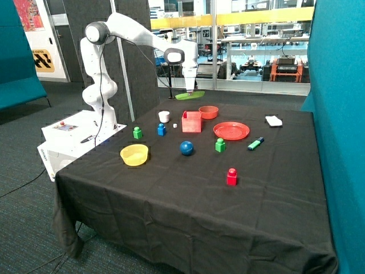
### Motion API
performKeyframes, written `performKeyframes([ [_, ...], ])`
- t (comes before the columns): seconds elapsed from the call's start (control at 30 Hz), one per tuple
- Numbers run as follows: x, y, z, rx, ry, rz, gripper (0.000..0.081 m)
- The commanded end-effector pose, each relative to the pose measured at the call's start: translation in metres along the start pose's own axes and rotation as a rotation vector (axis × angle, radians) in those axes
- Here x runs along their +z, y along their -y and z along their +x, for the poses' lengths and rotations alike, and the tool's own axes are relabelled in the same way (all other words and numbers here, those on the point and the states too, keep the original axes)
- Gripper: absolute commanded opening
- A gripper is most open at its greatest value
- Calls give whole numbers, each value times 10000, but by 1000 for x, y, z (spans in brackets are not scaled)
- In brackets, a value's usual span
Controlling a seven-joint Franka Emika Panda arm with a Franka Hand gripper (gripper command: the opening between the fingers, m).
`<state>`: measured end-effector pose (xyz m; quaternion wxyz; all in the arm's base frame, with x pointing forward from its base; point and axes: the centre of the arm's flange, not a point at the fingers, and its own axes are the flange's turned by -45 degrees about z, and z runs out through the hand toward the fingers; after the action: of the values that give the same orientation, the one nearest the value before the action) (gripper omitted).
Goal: Put the ball in the red pot
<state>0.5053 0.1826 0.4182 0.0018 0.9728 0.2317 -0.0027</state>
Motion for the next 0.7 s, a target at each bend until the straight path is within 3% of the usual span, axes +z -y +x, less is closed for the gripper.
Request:
performKeyframes([
  [0.0,1,13,-8,-456,-61,20,0],
  [0.67,18,53,-9,-1452,-62,17,0],
])
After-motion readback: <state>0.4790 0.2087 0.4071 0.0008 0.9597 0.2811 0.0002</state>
